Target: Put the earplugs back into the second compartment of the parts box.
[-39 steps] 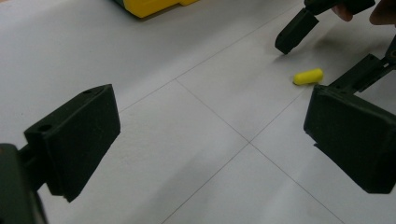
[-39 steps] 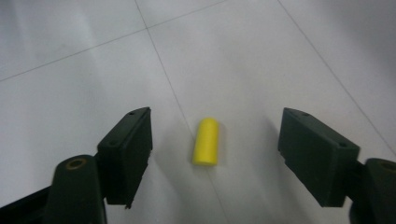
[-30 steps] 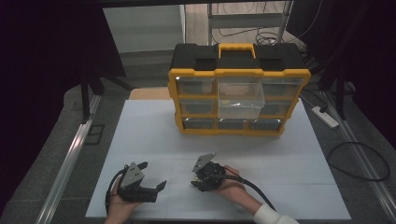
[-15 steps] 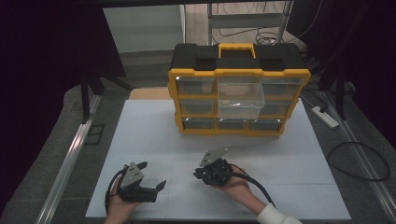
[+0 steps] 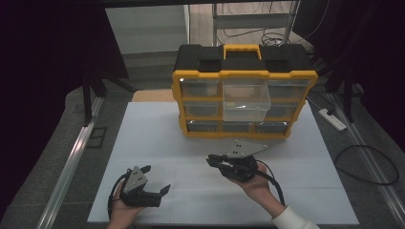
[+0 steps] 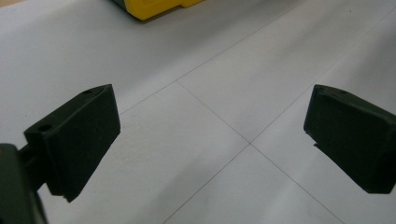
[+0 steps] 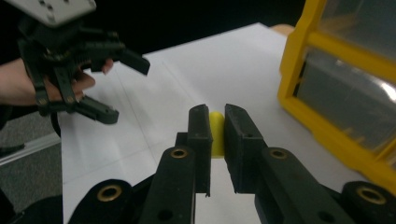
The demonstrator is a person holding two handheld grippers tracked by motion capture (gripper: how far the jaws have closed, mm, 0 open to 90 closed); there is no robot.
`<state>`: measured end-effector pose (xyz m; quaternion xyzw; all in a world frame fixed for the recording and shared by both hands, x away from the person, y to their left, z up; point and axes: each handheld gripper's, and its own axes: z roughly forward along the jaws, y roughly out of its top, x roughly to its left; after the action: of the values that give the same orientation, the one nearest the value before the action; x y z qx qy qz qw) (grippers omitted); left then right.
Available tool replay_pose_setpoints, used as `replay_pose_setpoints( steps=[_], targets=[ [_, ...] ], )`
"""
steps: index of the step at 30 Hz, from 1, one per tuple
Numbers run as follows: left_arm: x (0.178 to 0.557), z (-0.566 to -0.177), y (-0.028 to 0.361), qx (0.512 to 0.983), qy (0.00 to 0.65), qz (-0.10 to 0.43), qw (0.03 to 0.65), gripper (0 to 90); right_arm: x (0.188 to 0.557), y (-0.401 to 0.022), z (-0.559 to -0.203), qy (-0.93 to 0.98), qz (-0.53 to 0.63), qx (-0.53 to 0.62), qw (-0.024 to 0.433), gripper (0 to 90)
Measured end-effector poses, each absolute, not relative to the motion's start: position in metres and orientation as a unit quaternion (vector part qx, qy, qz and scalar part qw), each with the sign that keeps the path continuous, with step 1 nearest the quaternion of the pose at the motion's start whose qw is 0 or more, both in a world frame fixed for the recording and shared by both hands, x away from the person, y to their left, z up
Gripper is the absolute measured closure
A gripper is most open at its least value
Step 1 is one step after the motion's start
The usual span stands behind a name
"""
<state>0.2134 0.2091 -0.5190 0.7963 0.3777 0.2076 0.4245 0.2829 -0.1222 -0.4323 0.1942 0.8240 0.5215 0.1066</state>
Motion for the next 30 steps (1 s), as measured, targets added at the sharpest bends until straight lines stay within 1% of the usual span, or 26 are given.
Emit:
replay_pose_setpoints(
  steps=[3,17,21,22,28,30],
  targets=[
    [0.213,-0.519,0.209,0.796,0.377,0.207,0.425,3.7,0.282,-0.126,-0.426,0.819,0.529,0.195,0.108,81.0],
    [0.213,-0.518,0.209,0.796,0.378,0.209,0.425,3.7,0.272,-0.158,-0.367,0.766,0.593,0.200,0.145,81.0],
    [0.213,-0.518,0.209,0.796,0.377,0.210,0.425,3.7,0.270,-0.164,-0.357,0.760,0.600,0.199,0.154,81.0],
    [0.213,-0.518,0.209,0.795,0.378,0.210,0.425,3.7,0.269,-0.168,-0.350,0.756,0.602,0.199,0.162,81.1],
    [0.213,-0.518,0.210,0.794,0.379,0.211,0.426,3.7,0.271,-0.176,-0.332,0.747,0.610,0.203,0.172,81.0],
    [0.213,-0.518,0.209,0.795,0.378,0.211,0.425,3.7,0.274,-0.180,-0.319,0.741,0.611,0.205,0.188,81.0]
  ],
)
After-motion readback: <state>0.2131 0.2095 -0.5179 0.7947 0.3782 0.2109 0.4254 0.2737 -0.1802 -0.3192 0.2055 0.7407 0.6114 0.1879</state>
